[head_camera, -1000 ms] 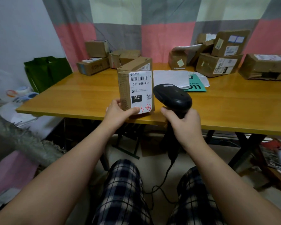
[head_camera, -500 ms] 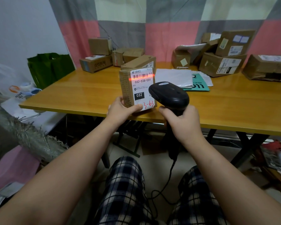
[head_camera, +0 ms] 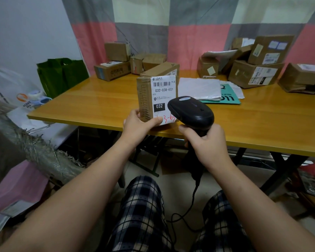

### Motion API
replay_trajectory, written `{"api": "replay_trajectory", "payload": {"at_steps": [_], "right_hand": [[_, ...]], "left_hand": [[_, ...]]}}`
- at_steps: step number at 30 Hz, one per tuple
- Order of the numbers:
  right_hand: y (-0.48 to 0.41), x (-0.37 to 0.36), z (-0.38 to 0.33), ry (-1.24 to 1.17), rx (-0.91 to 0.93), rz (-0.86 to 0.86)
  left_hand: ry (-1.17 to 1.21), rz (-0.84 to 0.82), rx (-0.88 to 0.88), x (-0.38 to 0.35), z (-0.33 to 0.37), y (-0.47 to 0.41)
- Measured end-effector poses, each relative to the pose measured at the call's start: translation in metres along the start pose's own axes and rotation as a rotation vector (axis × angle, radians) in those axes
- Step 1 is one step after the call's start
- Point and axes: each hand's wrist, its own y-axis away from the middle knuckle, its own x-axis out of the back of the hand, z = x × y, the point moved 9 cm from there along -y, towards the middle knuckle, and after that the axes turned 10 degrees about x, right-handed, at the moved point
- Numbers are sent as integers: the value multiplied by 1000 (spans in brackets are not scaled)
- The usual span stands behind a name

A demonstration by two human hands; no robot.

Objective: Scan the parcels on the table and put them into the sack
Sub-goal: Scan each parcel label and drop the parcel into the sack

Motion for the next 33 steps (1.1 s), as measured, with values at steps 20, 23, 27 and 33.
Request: {"api": "replay_trajectory", "payload": {"at_steps": [20, 23, 27, 33], "right_hand": [[98, -292, 50, 234, -91, -747], [102, -303, 71, 353, -178, -751], [93, -290, 76, 213, -223, -579], [61, -275, 49, -7, -216, -412]], "left_hand": [[-413, 755, 396, 290, -197, 188], [-321, 660, 472, 271, -218, 173], [-261, 486, 486, 230, -228, 136], [-555, 384, 574, 231, -240, 129]]}}
